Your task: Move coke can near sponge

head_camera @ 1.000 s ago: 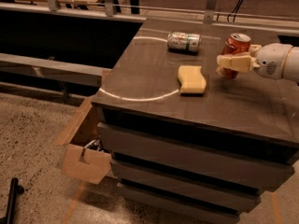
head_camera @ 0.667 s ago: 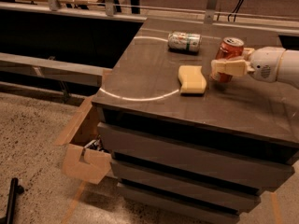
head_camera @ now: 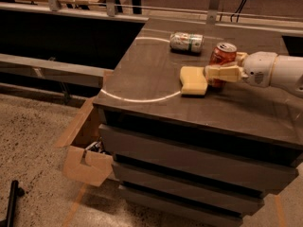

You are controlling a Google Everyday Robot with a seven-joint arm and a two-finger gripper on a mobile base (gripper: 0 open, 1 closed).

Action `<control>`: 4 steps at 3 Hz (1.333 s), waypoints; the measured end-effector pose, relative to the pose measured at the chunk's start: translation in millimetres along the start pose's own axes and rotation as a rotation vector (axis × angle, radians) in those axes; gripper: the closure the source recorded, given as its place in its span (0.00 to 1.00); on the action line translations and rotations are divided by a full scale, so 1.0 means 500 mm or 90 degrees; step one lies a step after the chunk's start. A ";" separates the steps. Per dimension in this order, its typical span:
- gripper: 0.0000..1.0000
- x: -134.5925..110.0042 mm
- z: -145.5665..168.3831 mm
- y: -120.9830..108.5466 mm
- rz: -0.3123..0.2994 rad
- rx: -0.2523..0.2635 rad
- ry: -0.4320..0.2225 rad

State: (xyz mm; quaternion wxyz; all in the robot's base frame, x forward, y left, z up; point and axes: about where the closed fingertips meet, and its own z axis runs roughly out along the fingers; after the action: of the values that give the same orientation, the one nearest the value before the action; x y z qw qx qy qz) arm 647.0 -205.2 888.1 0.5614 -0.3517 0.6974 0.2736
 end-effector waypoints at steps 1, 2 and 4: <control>1.00 0.004 0.005 0.000 -0.020 -0.001 -0.004; 0.87 0.009 0.009 0.004 -0.038 -0.010 0.001; 0.40 0.021 0.011 0.018 -0.057 -0.032 0.017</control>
Offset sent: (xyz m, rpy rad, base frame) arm -0.0023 0.0006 -0.0100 -0.0675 -0.0572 0.0544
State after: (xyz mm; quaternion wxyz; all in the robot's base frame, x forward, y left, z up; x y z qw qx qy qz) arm 641.8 -197.4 876.3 0.5545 -0.4002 0.6815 0.2606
